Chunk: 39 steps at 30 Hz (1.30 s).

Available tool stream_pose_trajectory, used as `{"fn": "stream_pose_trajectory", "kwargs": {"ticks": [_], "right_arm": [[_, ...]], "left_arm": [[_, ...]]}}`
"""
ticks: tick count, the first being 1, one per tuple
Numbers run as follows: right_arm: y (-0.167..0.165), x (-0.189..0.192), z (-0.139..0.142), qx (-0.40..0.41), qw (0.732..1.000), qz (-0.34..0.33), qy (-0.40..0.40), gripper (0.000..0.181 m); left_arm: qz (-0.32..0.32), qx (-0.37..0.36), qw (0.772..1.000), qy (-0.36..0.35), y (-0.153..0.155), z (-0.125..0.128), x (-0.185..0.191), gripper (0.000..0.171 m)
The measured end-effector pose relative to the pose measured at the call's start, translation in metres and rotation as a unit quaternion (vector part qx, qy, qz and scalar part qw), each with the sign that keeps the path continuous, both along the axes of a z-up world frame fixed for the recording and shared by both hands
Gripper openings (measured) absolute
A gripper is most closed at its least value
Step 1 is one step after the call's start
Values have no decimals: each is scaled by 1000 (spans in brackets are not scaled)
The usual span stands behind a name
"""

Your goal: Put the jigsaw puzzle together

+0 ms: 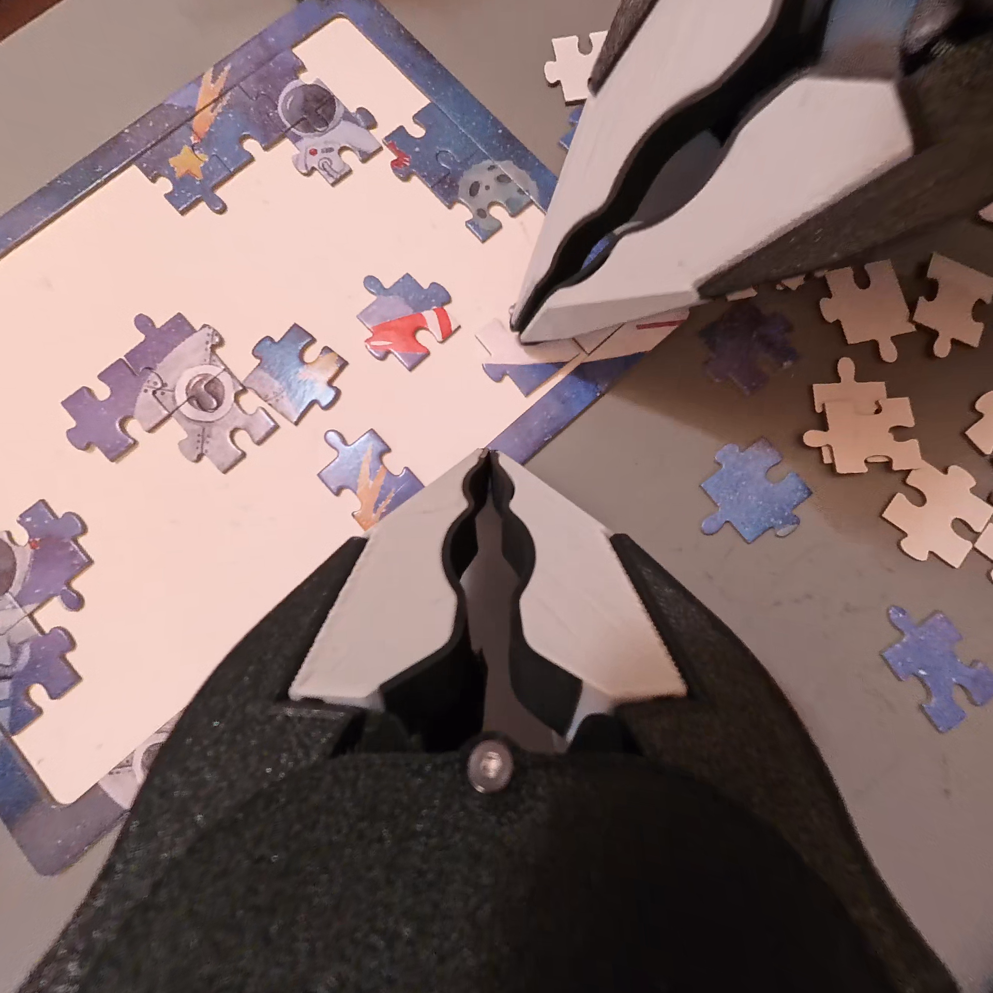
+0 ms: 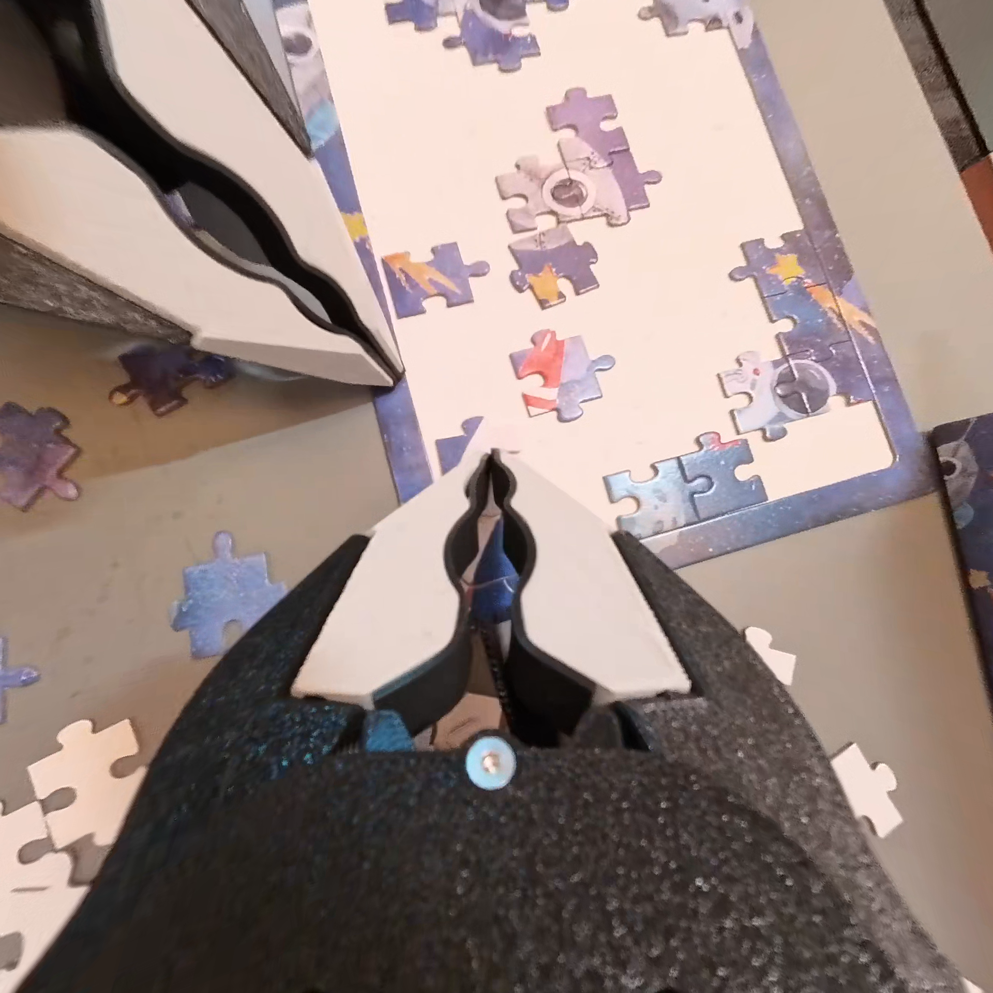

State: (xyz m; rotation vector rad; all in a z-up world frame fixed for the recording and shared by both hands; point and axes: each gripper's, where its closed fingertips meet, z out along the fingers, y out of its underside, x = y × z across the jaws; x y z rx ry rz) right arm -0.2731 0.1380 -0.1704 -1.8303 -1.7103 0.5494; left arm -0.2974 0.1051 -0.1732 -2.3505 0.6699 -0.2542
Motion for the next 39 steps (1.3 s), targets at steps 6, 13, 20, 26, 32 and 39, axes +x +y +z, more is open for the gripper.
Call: {"fn": "stream_pose_trajectory", "kwargs": {"ticks": [6, 13, 20, 26, 32, 39], "right_arm": [[-4, 7, -1, 4, 999, 33, -13, 0], [1, 11, 10, 4, 999, 42, 9, 0], [12, 16, 11, 15, 1000, 6, 12, 0], [2, 6, -1, 16, 999, 42, -4, 0], [-1, 2, -2, 13, 995, 99, 15, 0], [0, 5, 22, 23, 994, 94, 51, 0]], "left_arm": [[1, -4, 1000, -14, 0, 0, 0, 0], [1, 0, 1000, -9, 0, 0, 0, 0], [-1, 1, 1000, -7, 0, 0, 0, 0], [-1, 2, 1000, -7, 0, 0, 0, 0], [-1, 2, 1000, -7, 0, 0, 0, 0], [2, -14, 999, -40, 9, 9, 9, 0]]}}
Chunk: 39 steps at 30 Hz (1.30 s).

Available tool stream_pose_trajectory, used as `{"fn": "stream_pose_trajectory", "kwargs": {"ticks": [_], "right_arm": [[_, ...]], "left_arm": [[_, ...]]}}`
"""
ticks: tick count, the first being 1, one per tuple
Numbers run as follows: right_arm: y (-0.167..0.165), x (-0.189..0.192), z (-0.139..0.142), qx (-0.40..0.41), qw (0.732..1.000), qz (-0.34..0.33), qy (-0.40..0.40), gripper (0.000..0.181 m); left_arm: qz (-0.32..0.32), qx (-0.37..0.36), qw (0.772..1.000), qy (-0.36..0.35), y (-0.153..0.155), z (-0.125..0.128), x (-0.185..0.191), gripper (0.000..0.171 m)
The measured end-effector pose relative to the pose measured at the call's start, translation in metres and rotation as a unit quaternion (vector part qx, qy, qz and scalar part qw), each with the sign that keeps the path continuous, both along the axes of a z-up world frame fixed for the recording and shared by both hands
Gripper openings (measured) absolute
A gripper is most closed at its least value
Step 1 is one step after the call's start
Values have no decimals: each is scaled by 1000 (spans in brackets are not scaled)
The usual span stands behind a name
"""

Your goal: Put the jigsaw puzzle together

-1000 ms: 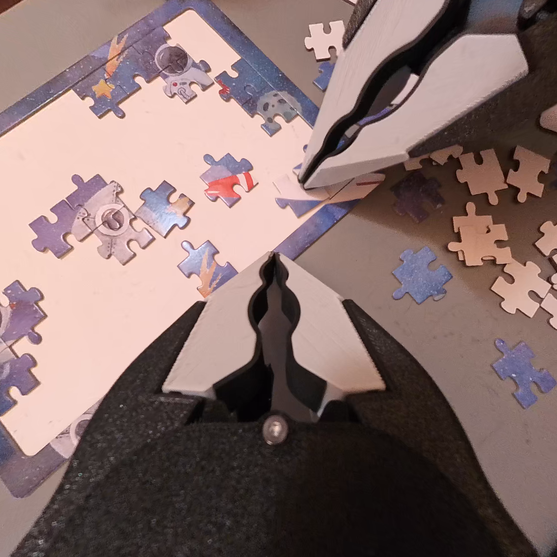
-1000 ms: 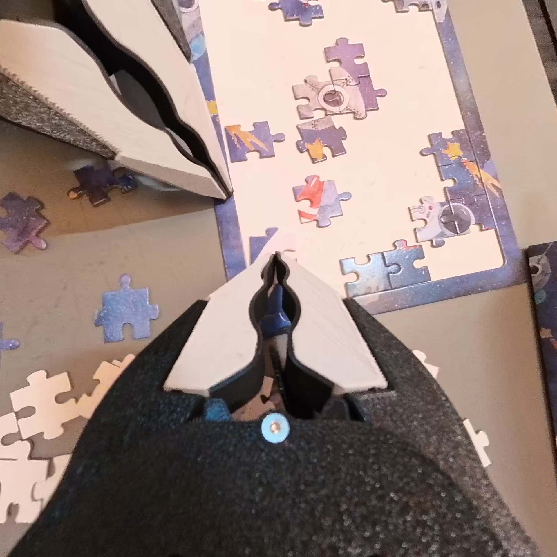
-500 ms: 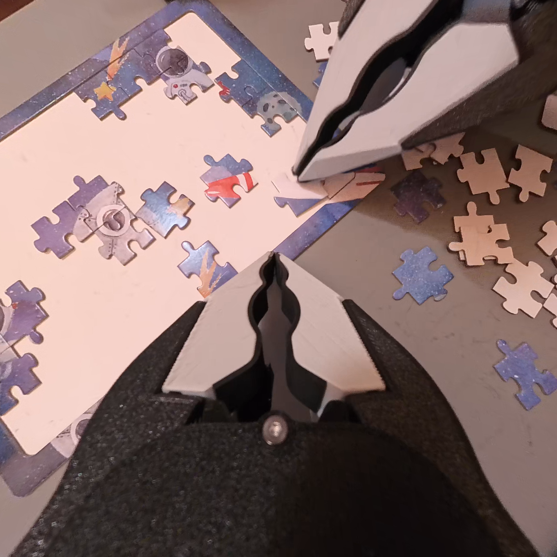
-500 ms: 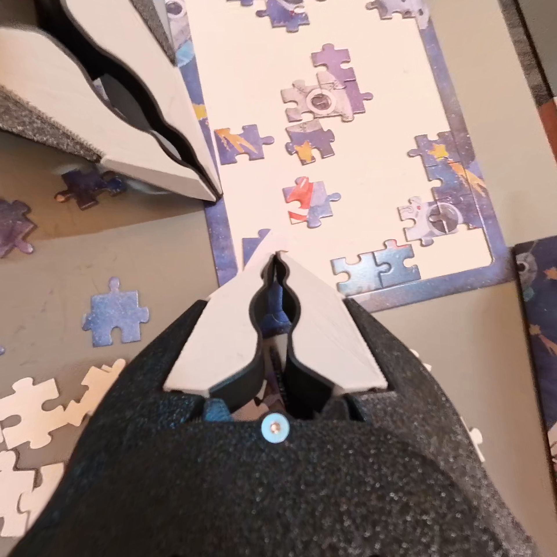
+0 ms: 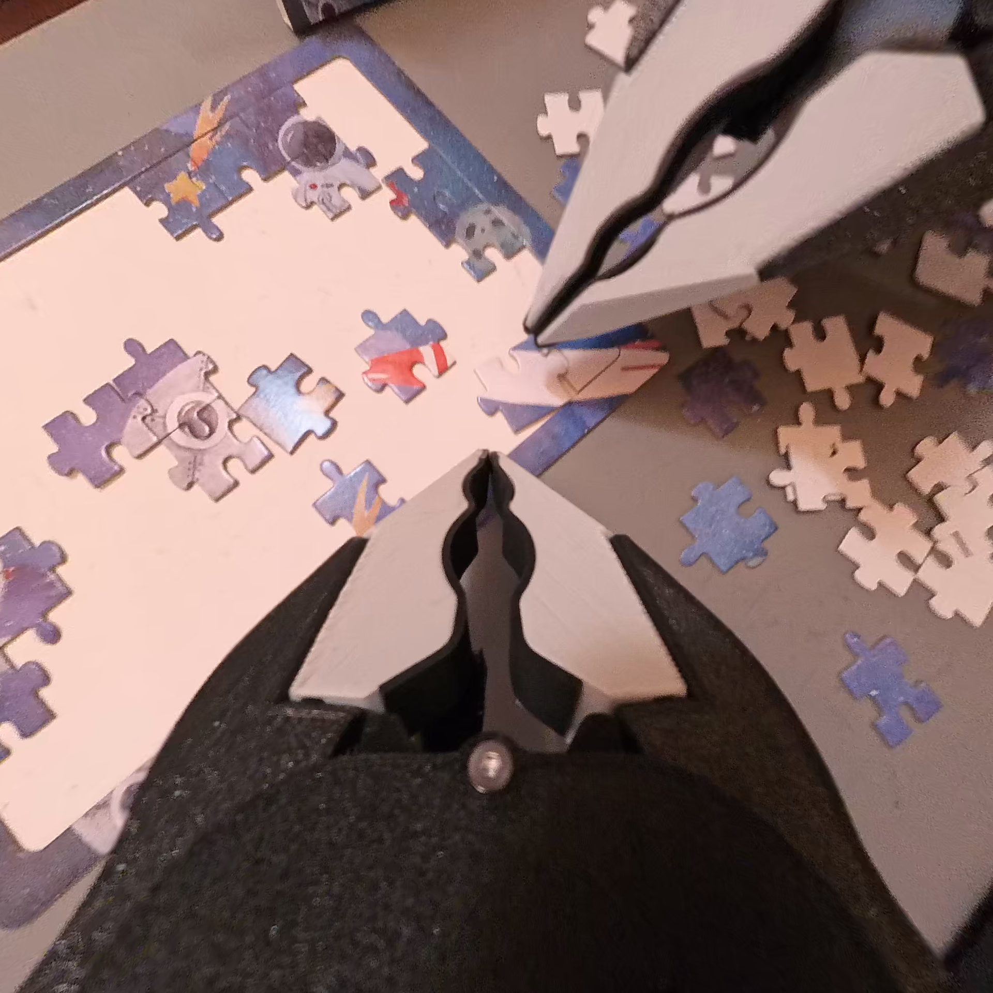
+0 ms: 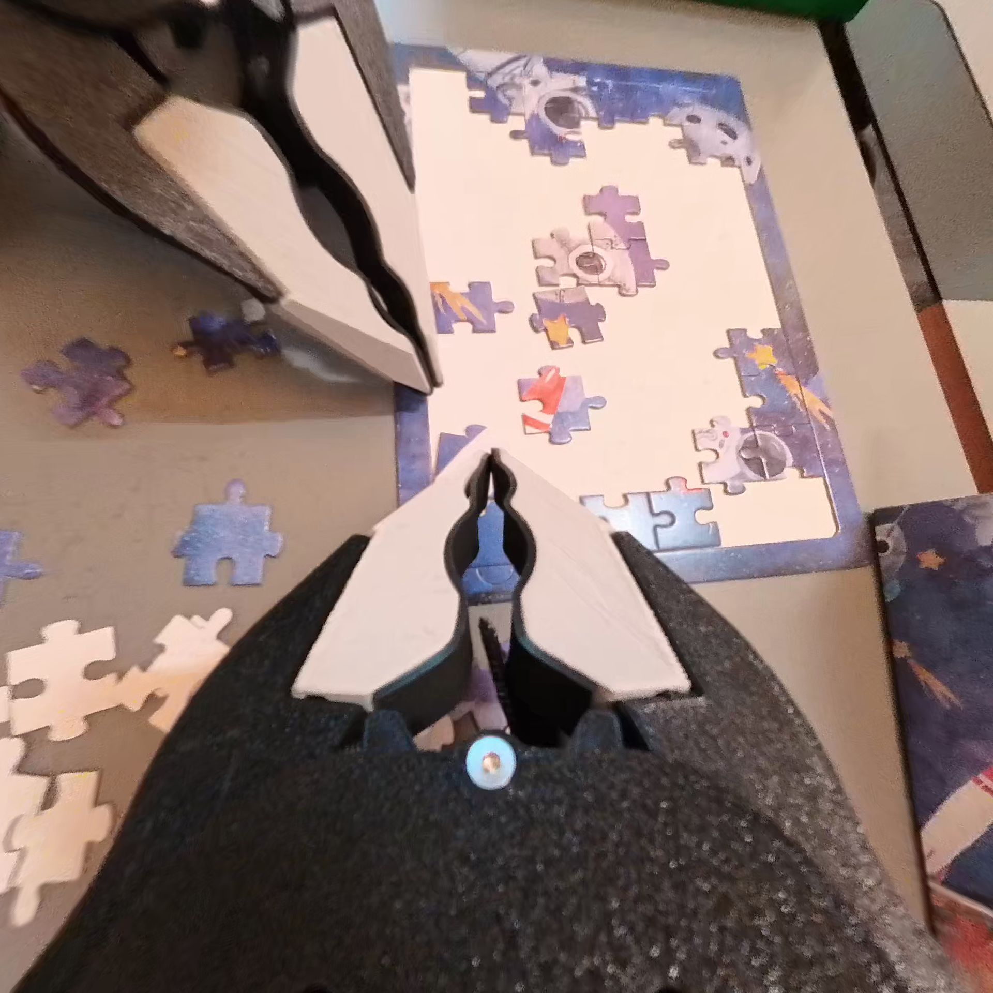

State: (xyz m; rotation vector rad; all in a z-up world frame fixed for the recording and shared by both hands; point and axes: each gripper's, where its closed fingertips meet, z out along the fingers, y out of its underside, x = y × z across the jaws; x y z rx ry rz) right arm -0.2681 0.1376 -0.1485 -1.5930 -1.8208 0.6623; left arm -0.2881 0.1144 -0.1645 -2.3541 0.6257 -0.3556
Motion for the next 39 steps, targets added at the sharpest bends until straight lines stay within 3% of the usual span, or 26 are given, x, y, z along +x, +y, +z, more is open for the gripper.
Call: {"fn": "stream_pose_trajectory", "kwargs": {"ticks": [9, 19, 27, 35, 39], "right_arm": [[-6, 17, -17, -13, 998, -35, -44, 0], [5, 21, -12, -8, 998, -53, -36, 0], [22, 70, -22, -24, 990, -106, -94, 0], [17, 60, -24, -13, 990, -95, -102, 0], [10, 41, -4, 6, 995, -83, -53, 0]], "left_arm": [[1, -25, 1000, 4, 13, -10, 8, 0], [-2, -27, 1000, 2, 10, -10, 13, 0], [-6, -27, 1000, 3, 9, -10, 14, 0], [-8, -29, 1000, 2, 8, -10, 15, 0], [-9, -27, 1000, 6, 7, -10, 15, 0]]}}
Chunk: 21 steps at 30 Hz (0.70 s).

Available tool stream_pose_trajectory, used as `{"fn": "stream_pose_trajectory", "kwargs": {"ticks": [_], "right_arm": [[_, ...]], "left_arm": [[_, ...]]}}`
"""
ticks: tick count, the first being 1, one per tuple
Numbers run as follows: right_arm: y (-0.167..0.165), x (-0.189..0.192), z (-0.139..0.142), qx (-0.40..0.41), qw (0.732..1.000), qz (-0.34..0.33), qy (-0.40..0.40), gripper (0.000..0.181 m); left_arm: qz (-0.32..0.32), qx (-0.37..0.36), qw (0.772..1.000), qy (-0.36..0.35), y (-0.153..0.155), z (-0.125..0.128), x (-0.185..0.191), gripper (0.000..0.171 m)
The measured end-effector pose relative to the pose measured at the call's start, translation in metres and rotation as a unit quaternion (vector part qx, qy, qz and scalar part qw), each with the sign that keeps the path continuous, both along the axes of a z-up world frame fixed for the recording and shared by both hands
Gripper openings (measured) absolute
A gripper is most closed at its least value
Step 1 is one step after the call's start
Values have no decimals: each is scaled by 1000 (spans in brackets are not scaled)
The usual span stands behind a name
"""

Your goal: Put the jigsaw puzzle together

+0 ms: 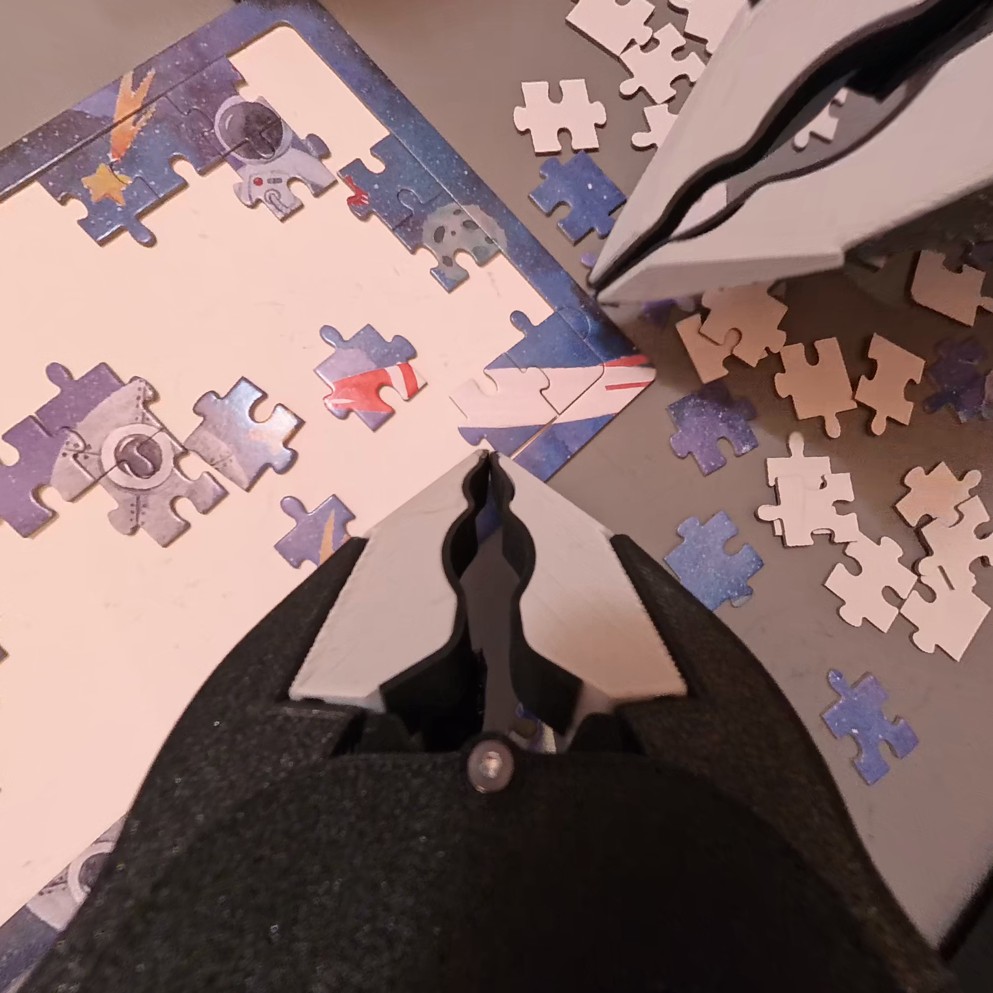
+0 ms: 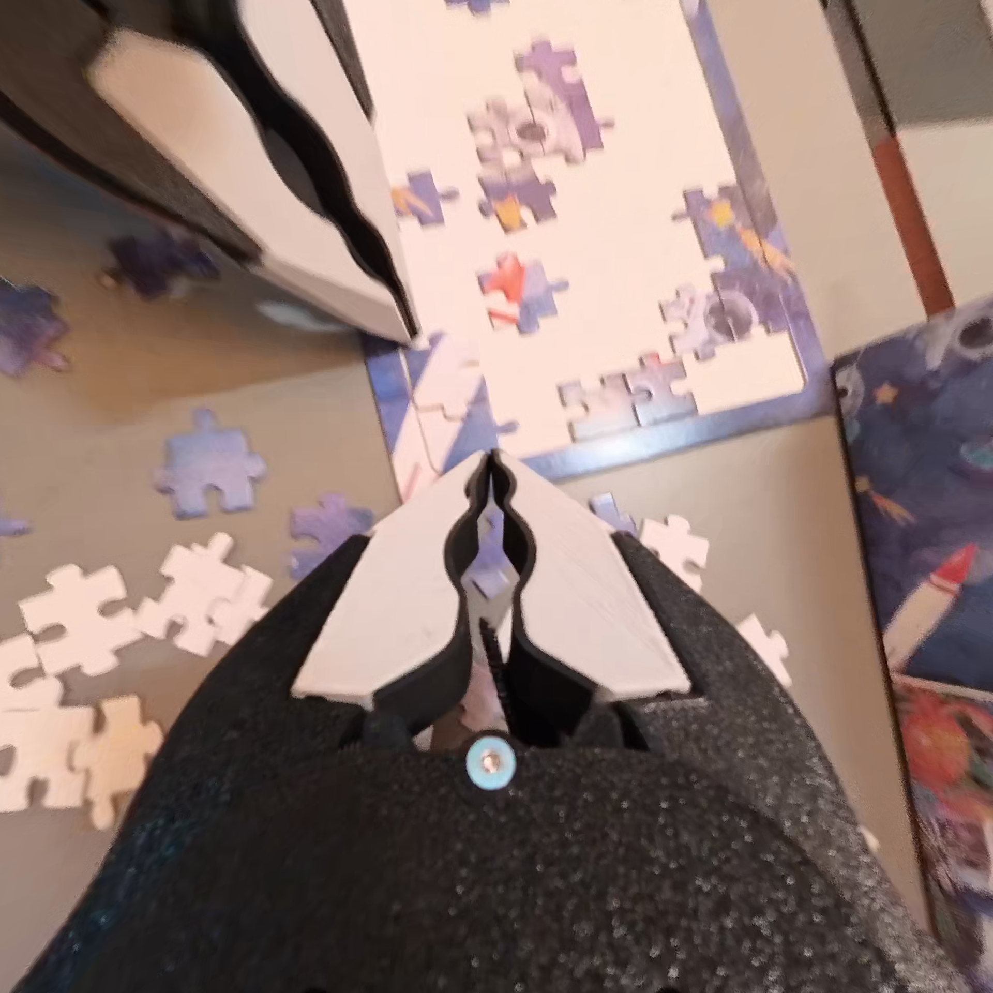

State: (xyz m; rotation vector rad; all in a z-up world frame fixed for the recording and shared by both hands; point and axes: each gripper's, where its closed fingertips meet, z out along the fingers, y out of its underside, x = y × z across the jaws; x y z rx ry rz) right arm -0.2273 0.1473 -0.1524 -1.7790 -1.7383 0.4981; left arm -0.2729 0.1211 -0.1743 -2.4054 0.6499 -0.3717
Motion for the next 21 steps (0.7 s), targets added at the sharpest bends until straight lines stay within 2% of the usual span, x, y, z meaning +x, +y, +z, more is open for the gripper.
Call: {"fn": "stream_pose_trajectory", "kwargs": {"ticks": [3, 5, 8, 12, 14, 21], "right_arm": [[-16, -25, 2, -7, 999, 30, 27, 0], [-16, -32, -3, 4, 999, 32, 21, 0], [-14, -28, -20, -3, 999, 29, -12, 0], [-4, -26, -8, 12, 1000, 18, 9, 0], [-1, -24, 1, -6, 1000, 7, 25, 0], [-8, -31, -14, 12, 1000, 22, 0, 0]], "left_arm": [[-1, 2, 1000, 3, 0, 0, 0, 0], [-1, 2, 1000, 3, 0, 0, 0, 0], [0, 0, 1000, -2, 0, 0, 0, 0], [-1, 2, 1000, -1, 0, 0, 0, 0], [-1, 2, 1000, 2, 0, 0, 0, 0], [-2, 2, 1000, 1, 0, 0, 0, 0]]}}
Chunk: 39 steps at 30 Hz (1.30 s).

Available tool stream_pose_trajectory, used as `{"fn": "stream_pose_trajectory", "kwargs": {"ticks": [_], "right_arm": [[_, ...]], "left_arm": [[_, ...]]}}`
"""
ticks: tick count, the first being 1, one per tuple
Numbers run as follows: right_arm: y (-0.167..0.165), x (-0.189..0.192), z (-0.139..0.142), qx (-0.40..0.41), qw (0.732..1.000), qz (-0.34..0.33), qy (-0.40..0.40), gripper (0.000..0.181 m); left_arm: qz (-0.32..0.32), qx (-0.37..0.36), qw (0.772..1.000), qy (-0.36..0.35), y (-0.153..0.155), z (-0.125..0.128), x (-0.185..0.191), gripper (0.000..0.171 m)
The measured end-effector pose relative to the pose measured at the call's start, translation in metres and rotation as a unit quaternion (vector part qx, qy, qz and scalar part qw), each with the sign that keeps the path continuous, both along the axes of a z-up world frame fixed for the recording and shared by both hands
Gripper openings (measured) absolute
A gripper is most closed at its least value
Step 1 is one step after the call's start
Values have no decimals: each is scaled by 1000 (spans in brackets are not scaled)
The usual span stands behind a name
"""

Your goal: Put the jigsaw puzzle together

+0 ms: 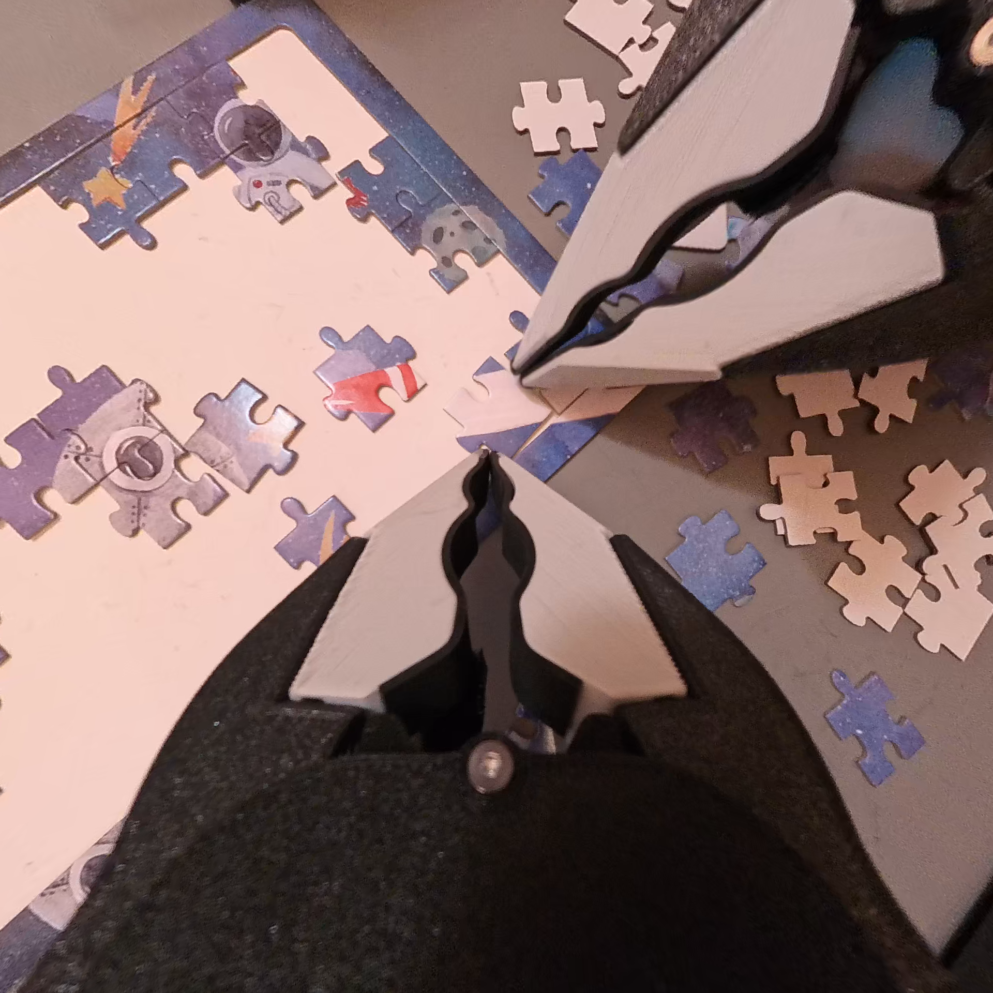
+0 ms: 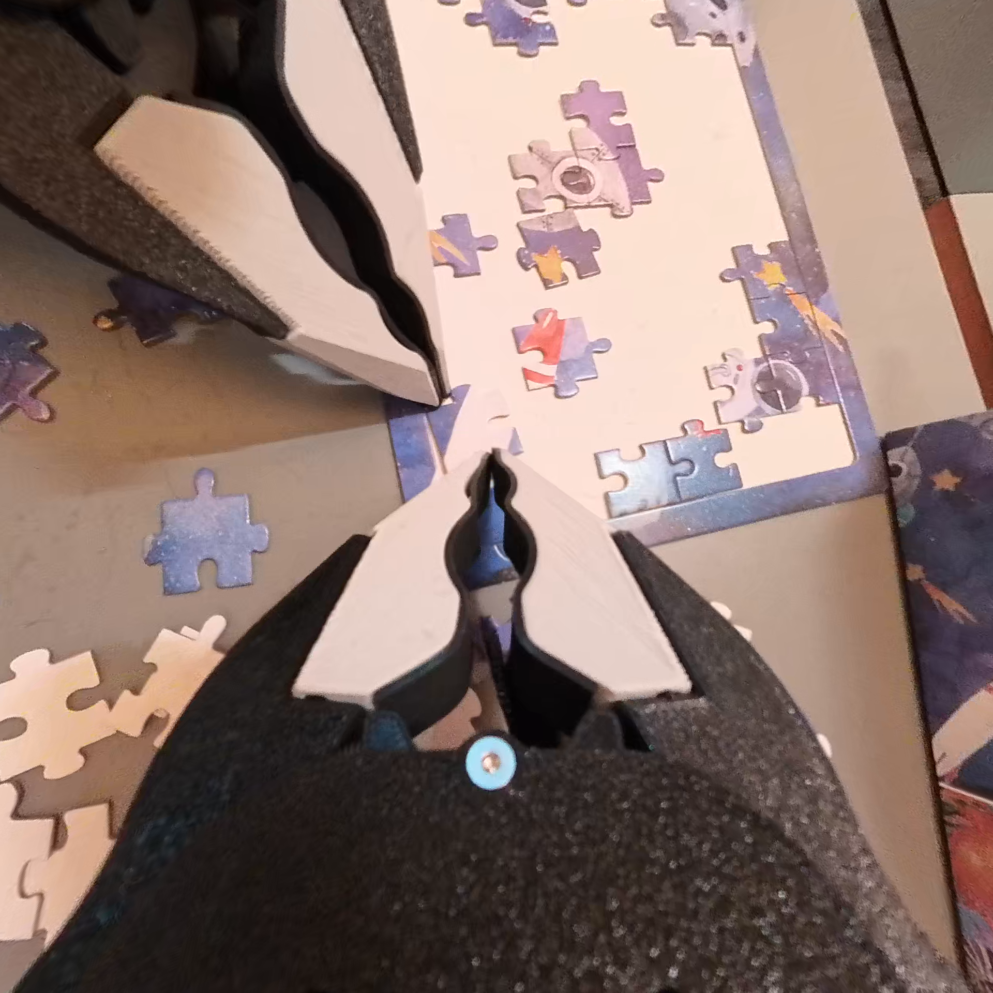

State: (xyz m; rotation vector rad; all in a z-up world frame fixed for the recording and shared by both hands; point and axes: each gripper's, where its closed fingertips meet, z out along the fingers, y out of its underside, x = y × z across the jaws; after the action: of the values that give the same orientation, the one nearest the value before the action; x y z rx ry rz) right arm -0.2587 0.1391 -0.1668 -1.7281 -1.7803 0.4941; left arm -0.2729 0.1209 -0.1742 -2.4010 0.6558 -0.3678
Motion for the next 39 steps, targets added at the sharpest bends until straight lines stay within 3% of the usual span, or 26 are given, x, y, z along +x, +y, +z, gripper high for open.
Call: {"fn": "stream_pose_trajectory", "kwargs": {"ticks": [8, 15, 20, 31, 33, 36, 39], "right_arm": [[-4, 9, -5, -4, 999, -2, -33, 0], [1, 2, 8, 12, 1000, -9, -3, 0], [-4, 4, -6, -11, 1000, -4, -22, 0], [3, 8, 4, -14, 1000, -19, -3, 0], [20, 29, 34, 4, 998, -54, 27, 0], [55, 103, 95, 40, 981, -167, 92, 0], [80, 200, 139, 97, 927, -318, 173, 0]], "left_arm": [[3, 5, 1000, 5, 1, 2, -2, 1], [12, 17, 1000, -8, 4, 7, -4, 1], [-14, 36, 999, -12, 5, 7, 13, 0], [-16, 36, 999, 7, 2, 2, 15, 0], [-19, 38, 999, 8, 0, 3, 15, 0], [-15, 78, 997, -21, 0, 20, 16, 0], [3, 125, 991, -43, 4, 39, 9, 1]]}}
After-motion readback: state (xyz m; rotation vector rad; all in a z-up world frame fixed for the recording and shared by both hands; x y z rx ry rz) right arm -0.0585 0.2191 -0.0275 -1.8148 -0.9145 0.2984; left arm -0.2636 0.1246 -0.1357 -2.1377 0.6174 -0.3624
